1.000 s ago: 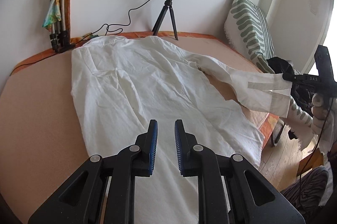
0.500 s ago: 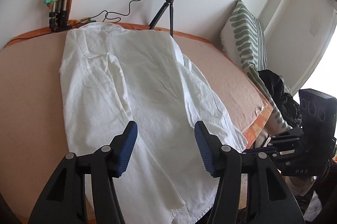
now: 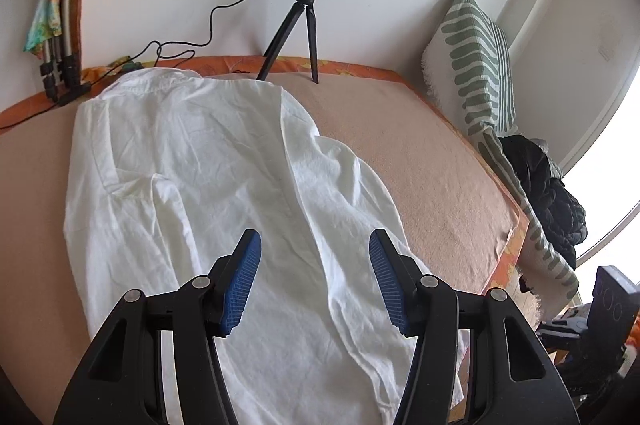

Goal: Fold small clothes

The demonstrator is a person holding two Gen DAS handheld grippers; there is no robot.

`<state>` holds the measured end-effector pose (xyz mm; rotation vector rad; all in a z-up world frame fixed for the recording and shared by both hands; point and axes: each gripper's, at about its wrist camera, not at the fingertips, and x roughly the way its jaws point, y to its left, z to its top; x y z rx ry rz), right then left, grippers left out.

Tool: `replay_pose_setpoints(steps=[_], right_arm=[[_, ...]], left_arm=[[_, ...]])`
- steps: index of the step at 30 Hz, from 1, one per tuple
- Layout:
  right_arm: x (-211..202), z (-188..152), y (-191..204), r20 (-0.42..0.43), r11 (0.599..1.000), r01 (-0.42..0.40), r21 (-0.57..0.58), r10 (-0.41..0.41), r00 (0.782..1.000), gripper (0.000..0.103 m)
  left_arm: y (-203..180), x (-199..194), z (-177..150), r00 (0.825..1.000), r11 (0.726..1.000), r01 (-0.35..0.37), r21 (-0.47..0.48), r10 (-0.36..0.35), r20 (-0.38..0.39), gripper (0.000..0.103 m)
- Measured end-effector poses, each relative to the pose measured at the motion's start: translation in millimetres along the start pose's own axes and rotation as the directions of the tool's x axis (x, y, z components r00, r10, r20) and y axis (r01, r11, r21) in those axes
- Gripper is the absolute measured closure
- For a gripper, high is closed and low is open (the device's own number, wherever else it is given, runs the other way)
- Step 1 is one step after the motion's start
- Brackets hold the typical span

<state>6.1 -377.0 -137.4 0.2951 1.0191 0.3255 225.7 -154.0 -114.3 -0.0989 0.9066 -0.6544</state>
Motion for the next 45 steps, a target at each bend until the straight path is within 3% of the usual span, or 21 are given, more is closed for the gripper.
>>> replay_pose_setpoints(steps=[3,6,9,12,17,20,21,22,25,29,33,36,39,40,41,42,45], right_arm=[[12,-9,-16,-0.038,0.997,-0.043,0.062,0.045,0.998,0.072],[20,-12,-20,-0.044,0.998,0.061,0.023,-0.060,0.997,0.072],[23,-2,-39,-0.046,0.995,0.059,0.078,-0.056,0.997,0.072],[27,4,-52,-0.049,0.991,0.110,0.082,-0.106,0.993,0.071],[38,0,-65,-0.081,0.987,0.107,0.124,-0.097,0.992,0.071],[38,-4,-58,-0.077,0.990,0.085,0.115,-0.076,0.994,0.076],[41,-5,-54,-0.084,0.991,0.085,0.104,-0.076,0.994,0.092],[44,-6,-50,-0.096,0.992,0.091,0.093,-0.082,0.992,0.099],[38,-9,-41,-0.095,0.994,0.069,0.088,-0.061,0.994,0.101],[8,-7,-39,-0.026,0.994,-0.002,0.110,0.005,1.000,0.101],[-2,-1,-51,0.007,0.982,-0.051,0.184,0.050,0.999,0.101],[-8,1,-53,0.023,0.973,-0.098,0.207,0.096,0.995,0.101],[-12,0,-51,0.029,0.968,-0.136,0.210,0.133,0.991,0.101],[-13,0,-52,0.029,0.964,-0.149,0.218,0.147,0.989,0.101],[-12,0,-52,0.023,0.962,-0.160,0.221,0.159,0.987,0.101],[-12,0,-52,0.019,0.963,-0.161,0.216,0.161,0.987,0.101],[-17,5,-47,0.019,0.974,-0.160,0.159,0.159,0.987,0.101]], left_arm=[[-2,19,6,1.000,1.000,-0.015,-0.024,0.014,-0.019,0.047],[-7,21,-1,1.000,1.000,-0.010,-0.021,0.010,-0.018,0.047],[-19,16,-18,1.000,1.000,-0.025,0.018,0.026,-0.013,0.047],[-30,6,-40,1.000,0.998,-0.019,0.052,0.019,-0.015,0.047],[-44,-11,-81,0.999,0.995,-0.002,0.099,0.006,-0.039,0.048],[-51,-16,-101,0.999,0.991,0.000,0.130,0.007,-0.049,0.048],[-54,-16,-107,0.999,0.990,-0.005,0.141,0.013,-0.052,0.048],[-57,-16,-113,0.998,0.990,0.000,0.143,0.008,-0.056,0.048],[-72,-15,-127,0.998,0.985,0.016,0.172,-0.005,-0.068,0.048],[-106,-12,-141,0.999,0.976,0.042,0.216,-0.034,-0.041,0.047],[-145,6,-155,0.998,0.952,0.064,0.298,-0.058,-0.028,0.038],[-166,23,-163,1.000,0.935,-0.020,0.354,0.018,0.011,0.037],[-172,41,-164,0.994,0.930,-0.111,0.350,0.103,0.041,0.038],[-168,45,-164,0.990,0.934,-0.137,0.330,0.125,0.057,0.050],[-164,48,-164,0.990,0.940,-0.139,0.310,0.127,0.059,0.077],[-159,52,-161,0.993,0.950,-0.119,0.289,0.111,0.045,0.094],[-140,48,-156,0.998,0.982,-0.039,0.186,0.030,0.054,0.099]])
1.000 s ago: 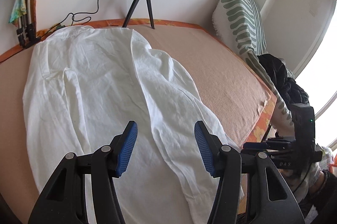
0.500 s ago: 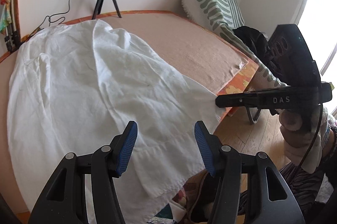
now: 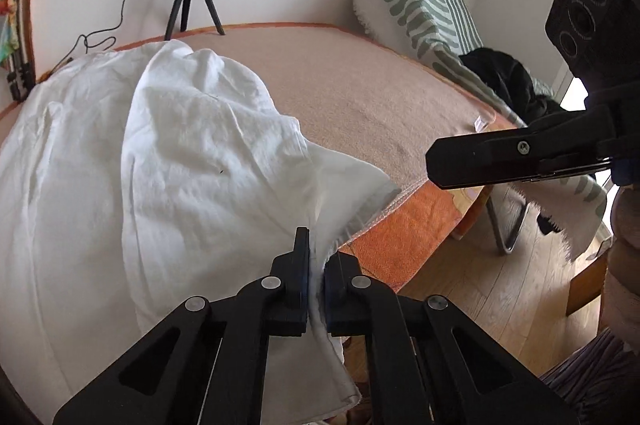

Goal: Fold small clothes

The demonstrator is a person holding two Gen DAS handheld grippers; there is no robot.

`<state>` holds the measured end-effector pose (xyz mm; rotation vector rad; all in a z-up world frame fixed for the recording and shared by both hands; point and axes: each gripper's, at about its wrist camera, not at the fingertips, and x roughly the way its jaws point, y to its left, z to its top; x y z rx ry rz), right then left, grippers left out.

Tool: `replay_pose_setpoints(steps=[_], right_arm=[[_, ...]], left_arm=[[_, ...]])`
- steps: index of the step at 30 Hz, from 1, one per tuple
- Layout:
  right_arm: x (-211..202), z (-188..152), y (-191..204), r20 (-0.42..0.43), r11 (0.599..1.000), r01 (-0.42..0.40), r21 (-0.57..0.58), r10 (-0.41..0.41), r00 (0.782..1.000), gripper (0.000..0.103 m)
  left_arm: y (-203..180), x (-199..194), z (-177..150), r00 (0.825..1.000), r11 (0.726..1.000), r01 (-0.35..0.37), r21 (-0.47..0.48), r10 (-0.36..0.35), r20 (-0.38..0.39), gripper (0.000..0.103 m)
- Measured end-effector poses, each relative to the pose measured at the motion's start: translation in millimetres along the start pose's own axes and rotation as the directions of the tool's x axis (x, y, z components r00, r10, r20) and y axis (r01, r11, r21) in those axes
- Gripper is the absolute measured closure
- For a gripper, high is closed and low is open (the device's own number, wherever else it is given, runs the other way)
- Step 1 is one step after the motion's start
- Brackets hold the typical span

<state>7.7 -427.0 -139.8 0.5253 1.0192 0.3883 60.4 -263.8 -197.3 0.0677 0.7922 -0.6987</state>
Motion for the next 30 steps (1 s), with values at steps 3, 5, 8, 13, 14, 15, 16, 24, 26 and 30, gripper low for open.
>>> replay_pose_setpoints(steps=[3,5,8,13,14,15,16,24,26,30], right_arm=[[-5,21,-2,0.023,0.999,0.037,-0.039,-0.036,0.999,0.098],[-4,48,-8,0.045,0.994,0.090,-0.058,-0.087,0.995,0.083],[10,98,-25,0.070,0.996,0.081,-0.048,-0.077,0.995,0.053],[80,173,-49,0.021,0.997,0.076,-0.018,-0.075,0.997,0.052],[96,184,-55,0.002,0.998,0.054,0.012,-0.054,0.999,0.052],[112,192,-60,-0.025,0.999,0.021,0.040,-0.020,0.999,0.052],[128,199,-64,-0.055,0.998,-0.007,0.058,0.011,0.998,0.052],[169,224,-26,-0.094,0.996,0.077,-0.040,-0.080,0.992,0.096],[169,233,0,-0.101,0.984,0.137,-0.113,-0.148,0.984,0.097],[180,237,67,-0.099,0.909,0.276,-0.312,-0.320,0.942,0.097]], left_arm=[[4,-10,-2,0.999,0.999,0.009,-0.035,-0.007,0.040,0.099],[5,-16,-1,0.998,0.998,0.020,-0.059,-0.017,0.057,0.099],[7,-27,2,0.996,0.996,0.024,-0.090,-0.016,0.092,0.099],[8,-39,5,0.990,0.992,0.018,-0.122,-0.001,0.141,0.099],[8,-41,5,0.989,0.991,0.017,-0.130,0.003,0.150,0.099],[8,-41,5,0.988,0.990,0.016,-0.138,0.006,0.154,0.099],[9,-41,5,0.988,0.989,0.016,-0.145,0.006,0.153,0.099],[15,-36,-4,0.986,0.968,0.067,-0.244,-0.027,0.167,0.099],[21,-38,-9,0.983,0.953,0.088,-0.289,-0.036,0.181,0.099],[36,-49,-18,0.979,0.934,0.101,-0.343,-0.031,0.203,0.099]])
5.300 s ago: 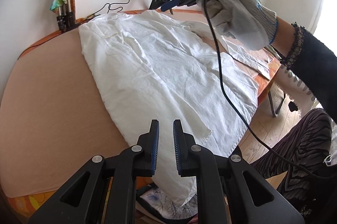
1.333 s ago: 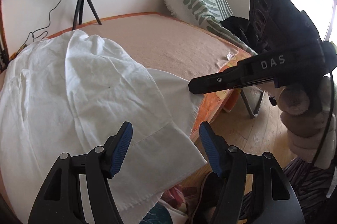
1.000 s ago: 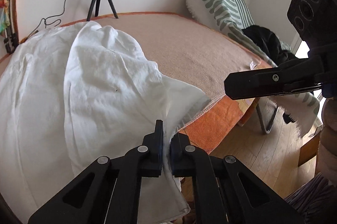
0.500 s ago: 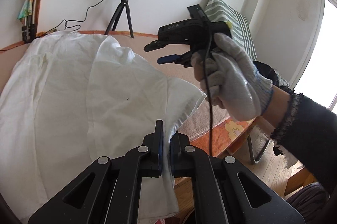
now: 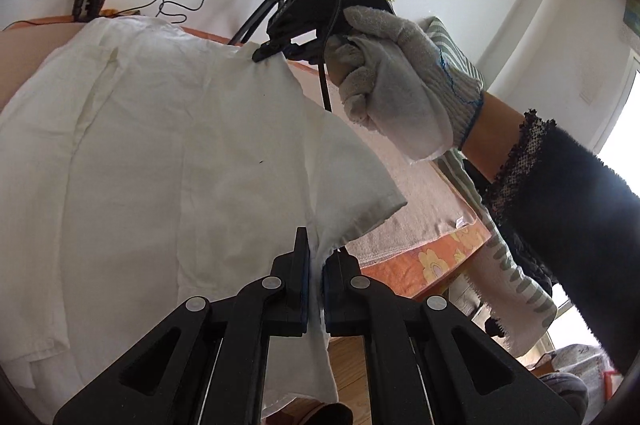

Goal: Fold small clothes

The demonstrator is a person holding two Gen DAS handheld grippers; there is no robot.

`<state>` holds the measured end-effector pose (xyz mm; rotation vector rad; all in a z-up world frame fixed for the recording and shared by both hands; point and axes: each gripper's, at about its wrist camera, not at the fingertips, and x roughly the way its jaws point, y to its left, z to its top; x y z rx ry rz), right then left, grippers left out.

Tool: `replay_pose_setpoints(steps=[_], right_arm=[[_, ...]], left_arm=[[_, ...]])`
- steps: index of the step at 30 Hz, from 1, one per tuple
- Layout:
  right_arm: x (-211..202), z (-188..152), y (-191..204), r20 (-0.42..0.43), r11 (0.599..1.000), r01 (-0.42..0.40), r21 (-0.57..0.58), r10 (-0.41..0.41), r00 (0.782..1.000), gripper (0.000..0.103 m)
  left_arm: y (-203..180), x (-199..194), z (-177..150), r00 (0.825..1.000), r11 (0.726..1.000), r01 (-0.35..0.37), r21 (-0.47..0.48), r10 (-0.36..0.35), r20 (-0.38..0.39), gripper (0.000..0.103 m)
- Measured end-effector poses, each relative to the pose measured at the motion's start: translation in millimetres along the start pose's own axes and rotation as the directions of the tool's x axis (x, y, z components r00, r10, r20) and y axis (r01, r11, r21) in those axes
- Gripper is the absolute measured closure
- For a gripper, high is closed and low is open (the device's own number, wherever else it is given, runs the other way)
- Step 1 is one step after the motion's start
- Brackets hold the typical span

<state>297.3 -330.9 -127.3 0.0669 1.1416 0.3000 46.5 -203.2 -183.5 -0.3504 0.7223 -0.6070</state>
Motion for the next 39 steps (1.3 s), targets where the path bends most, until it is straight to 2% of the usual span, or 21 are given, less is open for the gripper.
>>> replay_pose_setpoints(steps=[4,7,9,11,14,18,20,23,25,26,28,31,33,35,36,38,39], right_arm=[[7,15,61,-0.038,0.986,0.102,-0.131,-0.107,0.994,0.097],[21,20,105,-0.056,0.966,0.136,-0.220,-0.152,0.987,0.097],[35,22,132,-0.072,0.946,0.163,-0.281,-0.190,0.979,0.097],[47,20,155,-0.085,0.925,0.177,-0.337,-0.217,0.972,0.097],[61,17,182,-0.103,0.913,0.158,-0.375,-0.211,0.972,0.098],[88,5,204,-0.123,0.879,0.191,-0.436,-0.269,0.955,0.097],[94,0,207,-0.140,0.887,0.164,-0.432,-0.246,0.959,0.096],[90,-1,212,-0.151,0.899,0.132,-0.418,-0.212,0.965,0.083],[74,-2,213,-0.143,0.917,0.076,-0.391,-0.142,0.979,0.067],[61,-2,211,-0.133,0.927,0.046,-0.373,-0.103,0.986,0.063],[29,-5,204,-0.086,0.943,-0.006,-0.332,-0.024,0.996,0.061],[-22,-18,181,-0.012,0.964,-0.040,-0.262,0.038,0.999,0.061],[-47,-35,160,0.028,0.976,-0.008,-0.218,0.014,1.000,0.061],[-63,-57,135,0.028,0.987,0.009,-0.159,-0.005,1.000,0.061],[-69,-71,124,0.020,0.992,0.011,-0.126,-0.008,1.000,0.061],[-78,-104,103,0.005,0.997,0.003,-0.072,-0.003,1.000,0.061],[-80,-122,95,-0.006,0.999,0.000,-0.048,0.000,1.000,0.061]], left_arm=[[16,-24,2,0.998,0.999,-0.009,-0.039,0.011,0.055,0.099],[38,-37,1,0.996,0.994,-0.007,-0.105,0.017,0.087,0.099],[49,-40,-2,0.995,0.992,-0.032,-0.124,0.044,0.095,0.099],[57,-42,-4,0.994,0.988,-0.046,-0.149,0.060,0.089,0.099],[59,-48,-11,0.992,0.987,-0.069,-0.143,0.083,0.094,0.099],[69,-46,-17,0.994,0.983,-0.080,-0.168,0.091,0.059,0.099],[72,-47,-20,0.994,0.982,-0.093,-0.167,0.101,0.042,0.099],[67,-50,-24,0.994,0.985,-0.103,-0.138,0.106,0.021,0.095],[58,-55,-26,0.994,0.988,-0.111,-0.108,0.112,0.006,0.088],[54,-60,-27,0.994,0.991,-0.107,-0.084,0.108,0.001,0.087],[47,-72,-27,0.995,0.994,-0.103,-0.034,0.104,0.004,0.086],[43,-93,-27,0.996,0.995,-0.094,0.017,0.094,-0.005,0.085],[43,-112,-28,0.993,0.990,-0.115,0.075,0.115,0.017,0.085],[49,-129,-25,0.990,0.983,-0.142,0.112,0.141,0.024,0.085],[56,-138,-24,0.988,0.980,-0.157,0.119,0.155,0.026,0.082],[74,-152,-19,0.981,0.973,-0.196,0.119,0.194,0.026,0.059],[85,-157,-16,0.977,0.970,-0.212,0.118,0.211,0.020,0.055]])
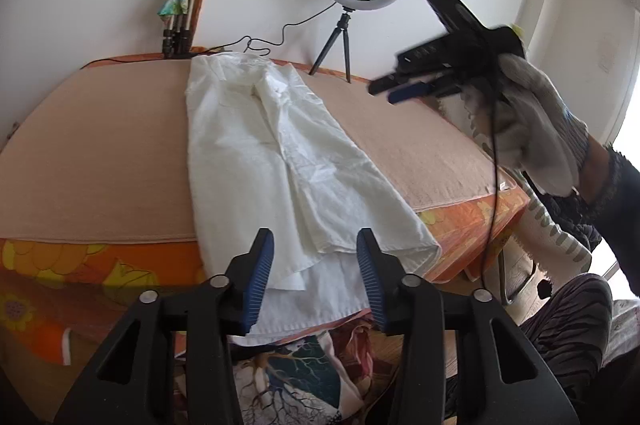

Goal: Fold small clothes
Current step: 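Grasp the shirt hem with the right gripper while the left gripper straightens the folded strip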

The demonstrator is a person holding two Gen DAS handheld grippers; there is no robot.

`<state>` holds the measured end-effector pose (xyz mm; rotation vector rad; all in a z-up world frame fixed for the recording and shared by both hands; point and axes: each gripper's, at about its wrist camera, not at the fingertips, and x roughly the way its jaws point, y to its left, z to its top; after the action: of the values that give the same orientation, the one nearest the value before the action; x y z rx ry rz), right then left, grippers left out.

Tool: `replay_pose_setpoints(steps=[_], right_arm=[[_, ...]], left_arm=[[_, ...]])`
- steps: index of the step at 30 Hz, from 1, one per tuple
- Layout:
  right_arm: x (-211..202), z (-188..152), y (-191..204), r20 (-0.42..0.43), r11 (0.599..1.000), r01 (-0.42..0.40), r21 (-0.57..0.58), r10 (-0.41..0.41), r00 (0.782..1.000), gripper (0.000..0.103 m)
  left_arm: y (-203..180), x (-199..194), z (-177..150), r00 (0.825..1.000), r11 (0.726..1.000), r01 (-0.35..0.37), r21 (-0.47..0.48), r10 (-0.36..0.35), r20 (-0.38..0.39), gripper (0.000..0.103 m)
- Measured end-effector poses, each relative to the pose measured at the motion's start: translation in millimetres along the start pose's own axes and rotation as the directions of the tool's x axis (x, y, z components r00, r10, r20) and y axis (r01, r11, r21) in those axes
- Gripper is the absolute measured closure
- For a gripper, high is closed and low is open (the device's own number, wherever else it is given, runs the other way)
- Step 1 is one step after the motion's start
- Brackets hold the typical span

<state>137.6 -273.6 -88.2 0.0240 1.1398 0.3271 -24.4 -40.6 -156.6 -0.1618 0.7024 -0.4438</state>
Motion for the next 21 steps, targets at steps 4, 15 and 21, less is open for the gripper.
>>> replay_pose_setpoints(steps=[4,15,21], right_arm=[[3,-66,-9,-0.072,0.993,-0.076,0.094,0.083,0.994,0.061],[27,-130,10,-0.147,0.988,-0.131,0.087,0.142,0.979,0.071],[33,-134,12,-0.131,0.982,-0.160,0.101,0.173,0.976,0.096]], left_arm=[[40,10,7,0.995,0.996,-0.062,-0.069,0.056,-0.077,0.054],[56,49,4,0.959,0.969,0.010,-0.249,-0.080,-0.271,0.057],[63,52,-1,0.962,0.954,0.008,-0.298,-0.089,-0.257,0.096]])
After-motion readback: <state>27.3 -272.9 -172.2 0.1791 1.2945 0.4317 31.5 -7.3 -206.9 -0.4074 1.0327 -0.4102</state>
